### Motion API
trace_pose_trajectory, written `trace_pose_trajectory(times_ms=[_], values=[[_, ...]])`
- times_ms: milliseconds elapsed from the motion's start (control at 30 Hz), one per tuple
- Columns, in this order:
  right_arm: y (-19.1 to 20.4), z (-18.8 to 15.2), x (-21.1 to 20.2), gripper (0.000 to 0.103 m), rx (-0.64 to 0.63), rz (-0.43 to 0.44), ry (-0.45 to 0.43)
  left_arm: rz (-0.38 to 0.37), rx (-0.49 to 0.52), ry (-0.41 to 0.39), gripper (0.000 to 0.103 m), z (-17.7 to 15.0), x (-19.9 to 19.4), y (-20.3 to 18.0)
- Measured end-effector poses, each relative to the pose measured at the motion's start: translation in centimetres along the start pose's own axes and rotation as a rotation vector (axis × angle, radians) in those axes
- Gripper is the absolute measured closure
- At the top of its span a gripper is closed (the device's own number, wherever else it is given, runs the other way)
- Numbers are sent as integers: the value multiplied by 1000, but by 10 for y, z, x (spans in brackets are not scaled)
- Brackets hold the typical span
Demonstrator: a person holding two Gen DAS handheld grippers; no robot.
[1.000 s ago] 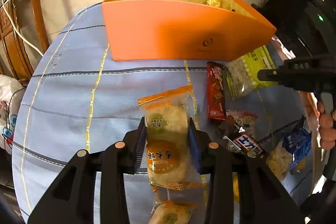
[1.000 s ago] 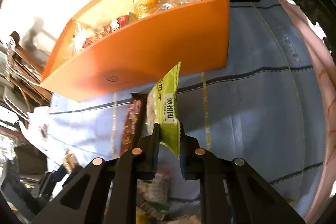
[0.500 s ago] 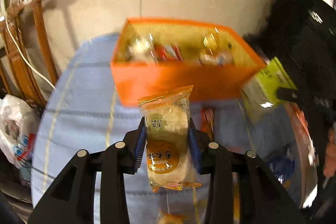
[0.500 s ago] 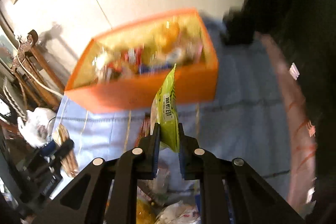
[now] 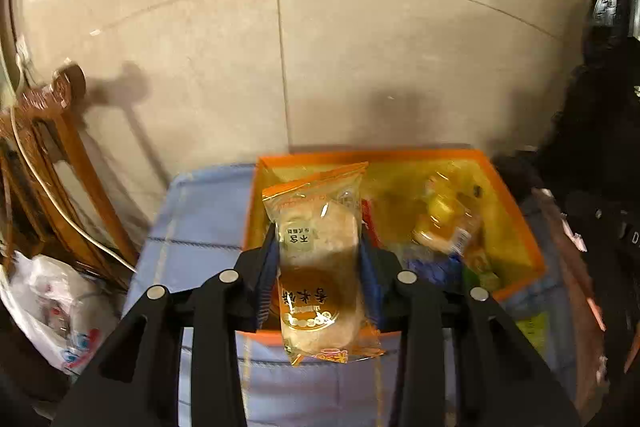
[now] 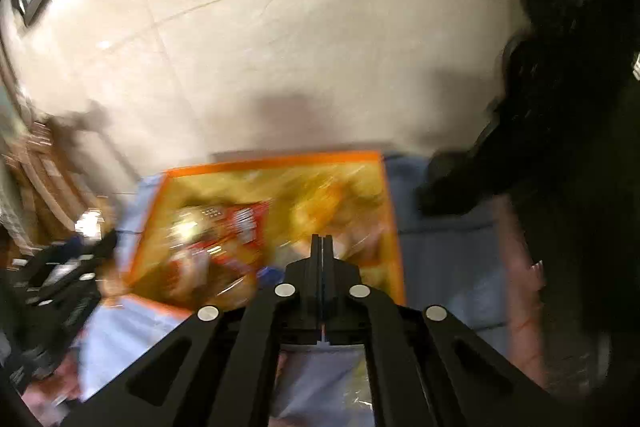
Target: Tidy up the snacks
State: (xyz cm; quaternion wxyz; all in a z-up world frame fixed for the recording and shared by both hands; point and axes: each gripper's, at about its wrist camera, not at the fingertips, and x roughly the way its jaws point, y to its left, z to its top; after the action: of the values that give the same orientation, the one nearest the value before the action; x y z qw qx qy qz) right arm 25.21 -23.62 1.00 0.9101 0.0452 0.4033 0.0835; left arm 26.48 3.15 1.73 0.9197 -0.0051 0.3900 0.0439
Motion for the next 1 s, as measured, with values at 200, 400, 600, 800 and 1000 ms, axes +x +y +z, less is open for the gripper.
trace_pose_trajectory(times_ms=[200, 400, 600, 800, 1000], values=[[-58, -94, 13, 16, 18, -269, 120, -47, 106, 42, 67, -72, -23, -6], [-85, -126, 46, 23, 95, -287, 231, -102, 60, 211, 67, -140, 5, -11], [-79, -129, 68, 7, -14, -349, 206, -102, 35, 282, 67, -182, 29, -10], [-86, -146, 94, 4, 36, -329, 209, -108, 15, 328, 67, -203, 37, -6], [-59, -149, 99, 4, -40, -202, 258, -119, -2, 305, 67, -201, 30, 4]])
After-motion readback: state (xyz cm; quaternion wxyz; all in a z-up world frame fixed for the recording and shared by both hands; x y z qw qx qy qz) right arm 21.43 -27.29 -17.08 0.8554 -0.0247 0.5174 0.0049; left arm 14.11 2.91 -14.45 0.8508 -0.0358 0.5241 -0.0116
